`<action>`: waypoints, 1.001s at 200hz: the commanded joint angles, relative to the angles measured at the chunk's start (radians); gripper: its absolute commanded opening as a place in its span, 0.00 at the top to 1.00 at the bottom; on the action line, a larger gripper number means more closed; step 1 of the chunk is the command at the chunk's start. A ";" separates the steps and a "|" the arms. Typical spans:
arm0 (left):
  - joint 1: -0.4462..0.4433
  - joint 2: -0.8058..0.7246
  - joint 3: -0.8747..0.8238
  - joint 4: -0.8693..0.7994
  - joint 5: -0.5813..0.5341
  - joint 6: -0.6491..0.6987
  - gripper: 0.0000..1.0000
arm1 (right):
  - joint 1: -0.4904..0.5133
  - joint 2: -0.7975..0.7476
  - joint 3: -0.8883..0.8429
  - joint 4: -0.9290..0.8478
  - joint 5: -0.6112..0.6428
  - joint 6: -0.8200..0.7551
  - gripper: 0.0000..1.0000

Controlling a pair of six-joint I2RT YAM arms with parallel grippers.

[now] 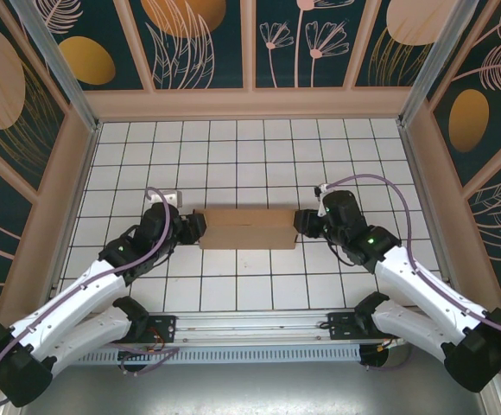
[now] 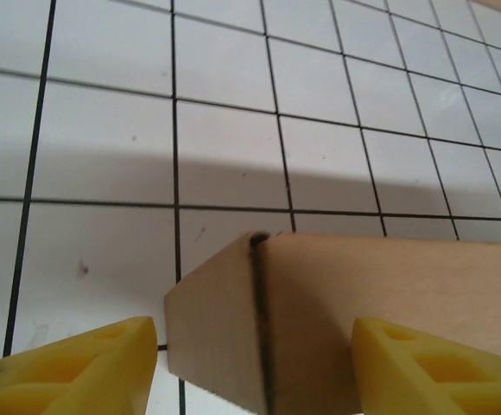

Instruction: Fold the paper box

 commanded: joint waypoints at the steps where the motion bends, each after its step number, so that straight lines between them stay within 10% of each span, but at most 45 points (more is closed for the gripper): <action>1: 0.008 -0.016 -0.061 0.058 0.058 -0.057 0.42 | -0.011 0.012 -0.018 0.011 -0.046 0.026 0.60; 97: 0.011 0.009 -0.059 0.336 0.220 -0.092 0.74 | -0.004 0.109 0.046 0.171 -0.262 0.043 0.76; 200: 0.150 0.252 0.170 0.411 0.164 0.116 0.77 | -0.076 0.333 0.252 0.350 -0.204 -0.118 0.83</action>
